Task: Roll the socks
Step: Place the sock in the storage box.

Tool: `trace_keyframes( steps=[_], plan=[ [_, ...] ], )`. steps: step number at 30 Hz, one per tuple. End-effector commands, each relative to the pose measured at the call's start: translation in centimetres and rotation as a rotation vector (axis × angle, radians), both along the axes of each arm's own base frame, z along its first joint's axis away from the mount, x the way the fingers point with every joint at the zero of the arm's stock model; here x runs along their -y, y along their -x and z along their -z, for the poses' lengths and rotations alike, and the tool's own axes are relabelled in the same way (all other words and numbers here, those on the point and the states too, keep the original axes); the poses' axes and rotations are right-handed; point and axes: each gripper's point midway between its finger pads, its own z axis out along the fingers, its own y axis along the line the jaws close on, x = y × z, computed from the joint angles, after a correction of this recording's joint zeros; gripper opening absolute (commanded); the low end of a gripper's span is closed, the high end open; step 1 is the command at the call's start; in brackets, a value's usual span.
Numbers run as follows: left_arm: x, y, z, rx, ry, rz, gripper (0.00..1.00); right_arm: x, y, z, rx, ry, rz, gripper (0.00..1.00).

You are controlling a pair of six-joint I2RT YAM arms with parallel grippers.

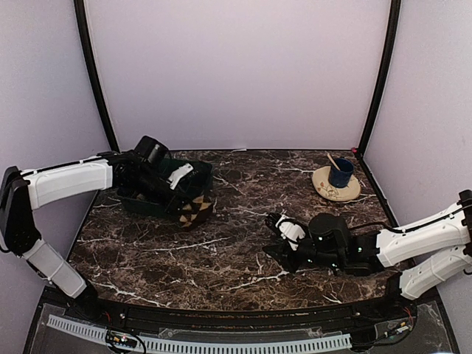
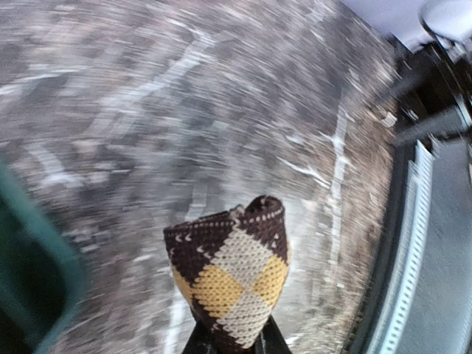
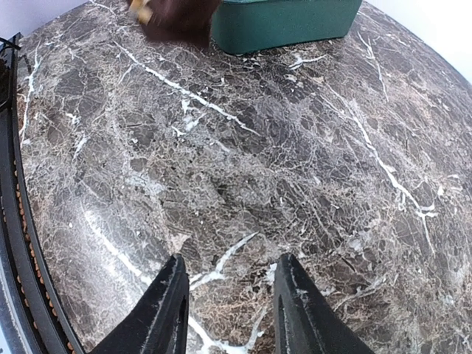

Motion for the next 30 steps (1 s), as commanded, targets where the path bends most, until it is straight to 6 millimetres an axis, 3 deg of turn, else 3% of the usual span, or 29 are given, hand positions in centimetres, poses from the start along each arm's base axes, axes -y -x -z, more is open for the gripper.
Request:
trace_keyframes(
  steps=[1, 6, 11, 21, 30],
  plan=[
    [-5.7, -5.7, -3.8, 0.213, -0.052, -0.330, 0.00, -1.5, -0.9, -1.9, 0.056, -0.037, 0.001, 0.36],
    [-12.8, -9.5, -7.6, 0.446, -0.171, -0.636, 0.00, -2.4, -1.2, -2.0, 0.068, -0.024, -0.011, 0.37],
    [-16.6, -11.5, -9.2, 0.583, -0.288, -0.800, 0.00, -3.1, -1.5, -2.3, 0.079, -0.030, -0.016, 0.37],
    [-19.3, -15.3, -7.0, 0.705, -0.451, -0.957, 0.00, -4.0, -1.9, -2.7, 0.099, -0.026, -0.023, 0.38],
    [-17.0, -17.2, -3.5, 0.730, -0.538, -0.893, 0.00, -4.2, -2.2, -2.0, 0.105, -0.004, -0.023, 0.39]
  ],
)
